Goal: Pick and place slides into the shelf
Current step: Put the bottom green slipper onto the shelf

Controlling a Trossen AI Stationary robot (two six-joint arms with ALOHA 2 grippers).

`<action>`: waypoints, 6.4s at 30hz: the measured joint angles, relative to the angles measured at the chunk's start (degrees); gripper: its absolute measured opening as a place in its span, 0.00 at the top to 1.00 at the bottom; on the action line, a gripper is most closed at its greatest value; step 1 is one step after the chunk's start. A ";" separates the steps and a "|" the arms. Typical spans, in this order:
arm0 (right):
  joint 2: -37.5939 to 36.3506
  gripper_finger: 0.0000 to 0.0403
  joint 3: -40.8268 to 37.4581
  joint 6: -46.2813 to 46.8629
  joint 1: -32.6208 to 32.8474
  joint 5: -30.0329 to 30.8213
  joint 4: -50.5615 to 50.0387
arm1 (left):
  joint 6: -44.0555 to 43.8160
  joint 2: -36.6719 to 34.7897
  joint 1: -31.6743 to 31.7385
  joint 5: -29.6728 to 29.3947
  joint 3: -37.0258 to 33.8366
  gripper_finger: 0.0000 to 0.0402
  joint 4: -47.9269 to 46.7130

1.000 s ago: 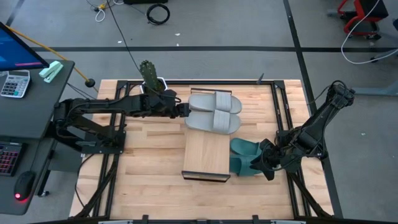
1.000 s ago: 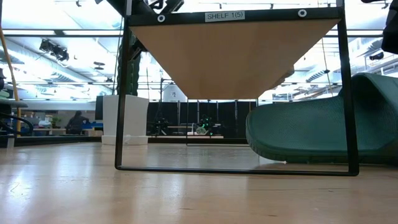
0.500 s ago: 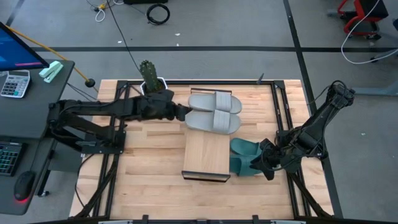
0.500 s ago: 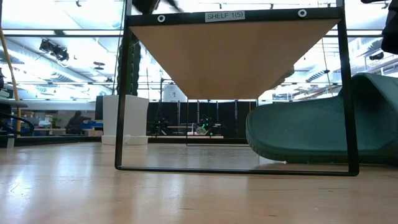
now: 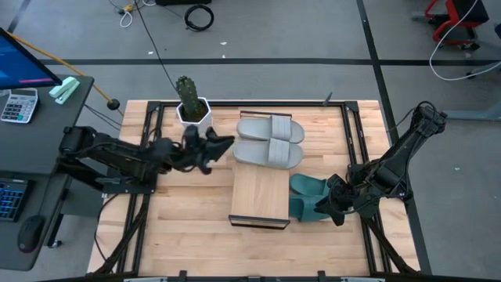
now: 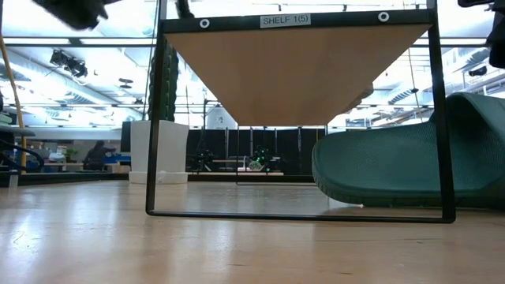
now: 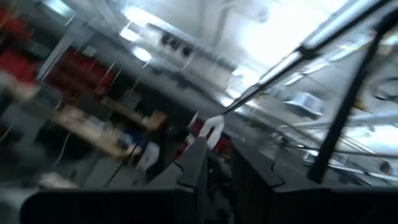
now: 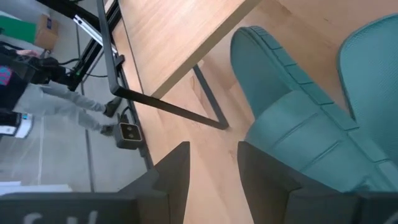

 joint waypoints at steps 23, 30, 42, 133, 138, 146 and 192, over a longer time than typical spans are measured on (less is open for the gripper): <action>-10.99 0.65 0.02 3.07 -7.10 -1.83 -18.14 | 0.85 -10.90 0.20 9.79 -15.49 0.92 5.15; -12.00 0.65 0.02 1.46 -7.10 -7.27 -24.78 | -1.88 -15.59 0.20 9.63 -20.18 0.93 5.02; -12.07 0.65 -5.42 -1.14 -7.10 -12.84 -22.32 | -1.72 -16.22 0.17 8.02 -21.55 0.93 3.88; -9.71 0.87 25.43 -5.95 -7.15 -25.26 -57.77 | -3.18 -16.17 0.18 -0.40 -21.55 0.93 0.75; -6.58 0.87 34.25 -9.84 -7.15 -28.47 -63.65 | -3.19 -16.17 0.19 -0.42 -21.55 0.95 0.72; -0.37 0.87 42.14 -12.32 -7.15 -26.13 -63.71 | -3.44 -16.22 0.17 -0.06 -21.55 0.93 0.43; 12.96 0.88 62.98 -28.37 -18.45 -18.20 -63.47 | -6.17 -16.17 0.17 -0.05 -21.55 0.91 0.33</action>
